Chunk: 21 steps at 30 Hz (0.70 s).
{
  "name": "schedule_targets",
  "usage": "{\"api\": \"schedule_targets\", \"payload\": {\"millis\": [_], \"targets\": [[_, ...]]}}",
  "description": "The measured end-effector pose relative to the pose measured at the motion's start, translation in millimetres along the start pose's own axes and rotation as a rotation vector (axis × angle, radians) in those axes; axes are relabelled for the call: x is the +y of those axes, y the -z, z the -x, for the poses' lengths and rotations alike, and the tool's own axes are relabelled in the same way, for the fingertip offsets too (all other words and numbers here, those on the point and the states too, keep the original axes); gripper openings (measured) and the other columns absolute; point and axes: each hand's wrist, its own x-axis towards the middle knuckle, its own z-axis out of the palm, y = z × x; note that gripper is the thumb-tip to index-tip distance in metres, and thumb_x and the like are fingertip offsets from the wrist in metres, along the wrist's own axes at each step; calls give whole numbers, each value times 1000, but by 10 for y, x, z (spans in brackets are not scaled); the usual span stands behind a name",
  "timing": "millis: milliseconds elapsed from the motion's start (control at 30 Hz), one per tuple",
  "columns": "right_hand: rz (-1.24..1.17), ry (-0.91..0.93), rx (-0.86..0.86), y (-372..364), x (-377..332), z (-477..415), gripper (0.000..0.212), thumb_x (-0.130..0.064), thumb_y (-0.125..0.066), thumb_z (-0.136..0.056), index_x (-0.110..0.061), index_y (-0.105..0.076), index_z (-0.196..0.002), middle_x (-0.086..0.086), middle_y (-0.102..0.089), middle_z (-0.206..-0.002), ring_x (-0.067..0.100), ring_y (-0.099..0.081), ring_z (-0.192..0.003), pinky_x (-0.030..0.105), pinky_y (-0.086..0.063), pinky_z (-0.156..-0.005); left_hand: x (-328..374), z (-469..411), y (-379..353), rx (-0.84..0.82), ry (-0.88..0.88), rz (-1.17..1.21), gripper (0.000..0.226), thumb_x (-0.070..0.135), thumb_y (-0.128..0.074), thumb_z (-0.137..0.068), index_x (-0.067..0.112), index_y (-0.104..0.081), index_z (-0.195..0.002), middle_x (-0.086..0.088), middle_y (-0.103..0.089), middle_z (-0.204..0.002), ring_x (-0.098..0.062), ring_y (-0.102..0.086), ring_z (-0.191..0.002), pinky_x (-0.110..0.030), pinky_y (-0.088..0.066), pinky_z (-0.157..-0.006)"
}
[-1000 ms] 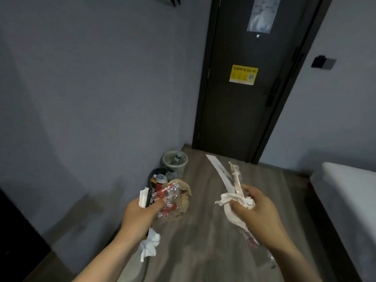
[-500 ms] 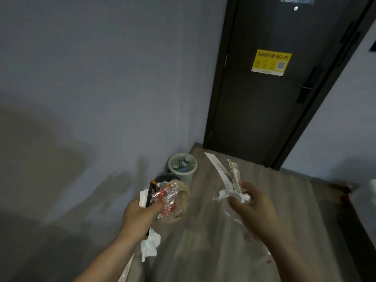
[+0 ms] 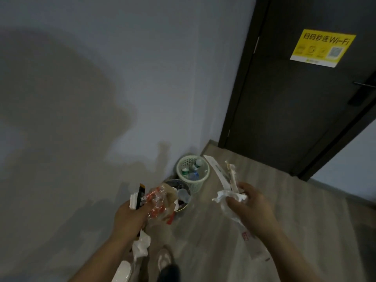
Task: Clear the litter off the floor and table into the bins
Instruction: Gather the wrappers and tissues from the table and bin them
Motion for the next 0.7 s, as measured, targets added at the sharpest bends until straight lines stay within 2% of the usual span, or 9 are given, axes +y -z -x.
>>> {"api": "schedule_targets", "payload": {"millis": [67, 167, 267, 367, 500, 600, 700], "targets": [[22, 4, -10, -105, 2, -342, 49, -33, -69, -85, -23, -53, -130, -11, -60, -98, 3, -62, -80, 14, -48, -59, 33, -340, -116, -2, 23, 4, 31, 24, -74, -81, 3, -56, -67, -9, -54, -50, -19, -49, -44, -24, -39, -45], [57, -42, -44, -277, -38, -861, 48, -35, -69, -85, -25, -53, -129, -10, -62, -99, 7, -64, -82, 23, -53, -65, 110, -885, -272, -3, 59, -3, 31, 22, -74, -81, 7, -55, -62, -2, -53, -43, -12, -47, -37, -19, -38, -36], [94, -106, -78, -449, -112, -1364, 46, -36, -70, -83, -26, -56, -125, -7, -66, -97, 10, -65, -83, 34, -57, -74, 220, -1396, -397, -12, 101, 26, 27, 20, -74, -81, 10, -57, -63, 1, -54, -44, -12, -49, -41, -22, -38, -40], [90, -141, -79, -641, -151, -1811, 42, -33, -72, -81, -26, -60, -120, -12, -64, -83, 5, -63, -75, 27, -55, -69, 342, -1861, -506, -72, 118, 1, 25, 23, -74, -81, 15, -59, -63, 7, -54, -40, -8, -51, -41, -22, -38, -44], [76, -172, -103, -903, -64, -2315, 43, -34, -73, -80, -26, -60, -120, -16, -61, -85, 0, -60, -74, 16, -48, -62, 375, -2388, -684, -108, 122, -62, 30, 25, -74, -81, 17, -56, -58, 6, -52, -37, -9, -48, -40, -23, -37, -47], [88, -215, -128, -1070, 102, -2637, 41, -32, -74, -79, -28, -61, -118, -21, -57, -79, -6, -55, -71, 6, -39, -56, 295, -2701, -843, -101, 145, -104, 30, 27, -73, -82, 19, -57, -58, 7, -52, -37, -9, -50, -41, -22, -37, -45], [96, -269, -176, -1241, 335, -2965, 42, -32, -73, -80, -29, -59, -120, -24, -52, -77, -5, -54, -71, 8, -39, -54, 159, -2993, -1017, -112, 165, -158, 33, 28, -72, -83, 20, -56, -55, 8, -52, -36, -4, -49, -37, -20, -35, -42]]}}
